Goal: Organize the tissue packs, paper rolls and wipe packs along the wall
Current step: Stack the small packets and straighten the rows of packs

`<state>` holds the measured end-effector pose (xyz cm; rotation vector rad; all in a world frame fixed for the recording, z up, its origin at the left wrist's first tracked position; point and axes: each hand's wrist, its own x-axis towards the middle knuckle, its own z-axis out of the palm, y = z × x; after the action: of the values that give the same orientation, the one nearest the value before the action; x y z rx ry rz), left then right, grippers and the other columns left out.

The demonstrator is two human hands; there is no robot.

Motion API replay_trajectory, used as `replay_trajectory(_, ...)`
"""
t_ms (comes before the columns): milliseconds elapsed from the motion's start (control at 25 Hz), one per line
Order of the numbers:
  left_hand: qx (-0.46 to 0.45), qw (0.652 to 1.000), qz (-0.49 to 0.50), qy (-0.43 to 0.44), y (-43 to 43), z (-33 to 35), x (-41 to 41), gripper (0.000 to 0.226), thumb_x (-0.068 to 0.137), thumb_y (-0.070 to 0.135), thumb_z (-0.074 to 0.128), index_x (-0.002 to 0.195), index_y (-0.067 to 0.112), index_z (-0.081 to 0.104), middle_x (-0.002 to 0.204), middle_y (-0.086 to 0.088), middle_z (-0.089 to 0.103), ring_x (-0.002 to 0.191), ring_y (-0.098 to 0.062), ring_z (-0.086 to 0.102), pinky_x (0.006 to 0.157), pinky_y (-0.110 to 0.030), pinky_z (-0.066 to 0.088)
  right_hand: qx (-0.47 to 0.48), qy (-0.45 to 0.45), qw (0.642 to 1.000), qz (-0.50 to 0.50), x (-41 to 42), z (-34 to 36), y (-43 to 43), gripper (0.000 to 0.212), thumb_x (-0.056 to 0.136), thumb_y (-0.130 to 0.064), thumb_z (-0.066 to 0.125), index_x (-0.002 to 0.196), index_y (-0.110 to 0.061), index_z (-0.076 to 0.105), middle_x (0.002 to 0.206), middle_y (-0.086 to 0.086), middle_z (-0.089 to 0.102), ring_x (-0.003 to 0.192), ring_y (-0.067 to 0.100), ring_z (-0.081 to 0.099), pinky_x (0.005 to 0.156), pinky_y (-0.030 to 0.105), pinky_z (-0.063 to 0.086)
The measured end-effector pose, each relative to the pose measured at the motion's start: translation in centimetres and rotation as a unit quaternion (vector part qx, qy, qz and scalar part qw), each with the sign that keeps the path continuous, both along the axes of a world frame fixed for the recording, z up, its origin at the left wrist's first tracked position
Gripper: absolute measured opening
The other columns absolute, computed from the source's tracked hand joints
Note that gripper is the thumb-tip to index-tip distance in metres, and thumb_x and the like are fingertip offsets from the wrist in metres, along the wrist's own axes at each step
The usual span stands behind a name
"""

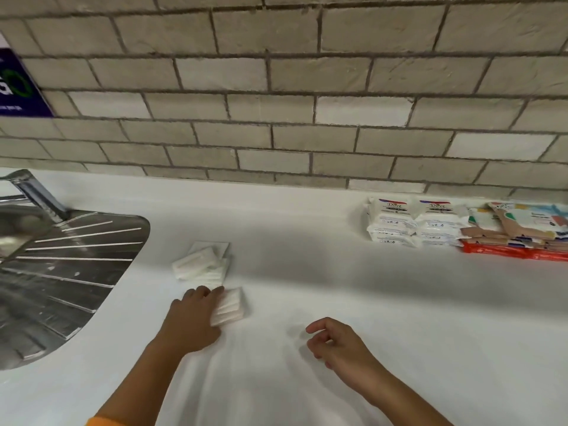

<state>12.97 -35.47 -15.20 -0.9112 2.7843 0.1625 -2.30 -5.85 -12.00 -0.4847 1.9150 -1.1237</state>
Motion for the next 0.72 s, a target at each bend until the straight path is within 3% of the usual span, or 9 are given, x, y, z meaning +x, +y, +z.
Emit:
replay_trajectory(80,-0.014,1.000,-0.005,0.006,0.9,-0.4,-0.3,0.078,0.061,0.059,0.056,0.134,0.030,0.052,0.118,0.004,0.055,0.109,-0.022,0.055,0.076,-0.034,0.042,0.008,0.003,1.000,0.015,0.1,-0.1,0.0,0.015,0.089,-0.028,0.066,0.102,-0.035,0.069,0.094,-0.006,0.069,0.079,0.004,0.062,0.073,0.021,0.049)
replay_trajectory(160,0.009,0.999,-0.007,0.052,2.5,-1.2,-0.4,0.071,0.061,0.062,0.051,0.121,0.024,0.057,0.111,0.003,0.056,0.102,-0.022,0.056,0.075,-0.032,0.044,0.020,0.002,0.999,0.027,0.1,-0.3,0.0,0.015,0.089,-0.030,0.066,0.104,-0.036,0.068,0.093,-0.009,0.068,0.079,0.003,0.062,0.075,0.022,0.049)
replay_trajectory(280,0.086,0.983,-0.012,0.164,6.5,-1.8,-0.9,0.051,0.071,0.052,0.058,0.111,0.021,0.062,0.101,0.002,0.064,0.093,-0.023,0.060,0.075,-0.031,0.046,0.046,-0.004,0.998,0.039,0.2,-0.9,0.3,0.024,0.088,-0.033,0.067,0.112,-0.033,0.065,0.098,-0.009,0.068,0.083,0.006,0.063,0.085,0.028,0.054)
replay_trajectory(360,0.205,0.951,0.045,0.228,9.7,-0.5,-1.7,0.031,0.077,0.040,0.069,0.105,0.027,0.062,0.095,0.010,0.067,0.087,-0.011,0.063,0.073,-0.023,0.048,0.044,-0.028,0.998,0.025,0.5,-1.5,0.2,0.040,0.088,-0.037,0.071,0.125,-0.027,0.060,0.105,-0.003,0.068,0.094,0.012,0.068,0.093,0.034,0.057)
replay_trajectory(440,0.353,0.888,0.120,0.270,12.4,1.1,-2.7,0.021,0.082,0.031,0.077,0.101,0.029,0.066,0.089,0.009,0.073,0.082,-0.004,0.068,0.070,-0.015,0.050,0.012,-0.100,0.995,-0.024,0.9,-1.6,0.0,0.052,0.088,-0.037,0.075,0.133,-0.023,0.053,0.114,0.004,0.070,0.102,0.017,0.072,0.090,0.035,0.061)
replay_trajectory(480,0.423,0.849,0.142,0.284,13.5,1.8,-3.2,0.019,0.085,0.032,0.078,0.101,0.028,0.069,0.090,0.006,0.076,0.084,-0.006,0.071,0.072,-0.018,0.054,-0.006,-0.141,0.989,-0.048,1.0,-1.5,-0.2,0.055,0.088,-0.037,0.076,0.135,-0.022,0.051,0.116,0.005,0.071,0.101,0.018,0.074,0.088,0.035,0.062)
replay_trajectory(600,0.582,0.730,0.187,0.306,15.9,3.2,-4.2,0.027,0.099,0.038,0.061,0.111,0.017,0.073,0.103,-0.006,0.078,0.099,-0.026,0.075,0.088,-0.043,0.059,-0.078,-0.242,0.961,-0.111,1.0,-1.7,0.0,0.062,0.085,-0.034,0.081,0.136,-0.021,0.050,0.121,0.010,0.073,0.104,0.027,0.075,0.089,0.048,0.062)
replay_trajectory(720,0.685,0.602,0.282,0.297,16.7,3.1,-4.7,0.038,0.104,0.034,0.047,0.122,0.008,0.068,0.117,-0.019,0.074,0.110,-0.037,0.070,0.103,-0.057,0.049,-0.150,-0.313,0.926,-0.151,0.3,-1.5,1.0,0.063,0.083,-0.028,0.083,0.137,-0.023,0.050,0.128,0.015,0.069,0.111,0.034,0.072,0.086,0.057,0.060)
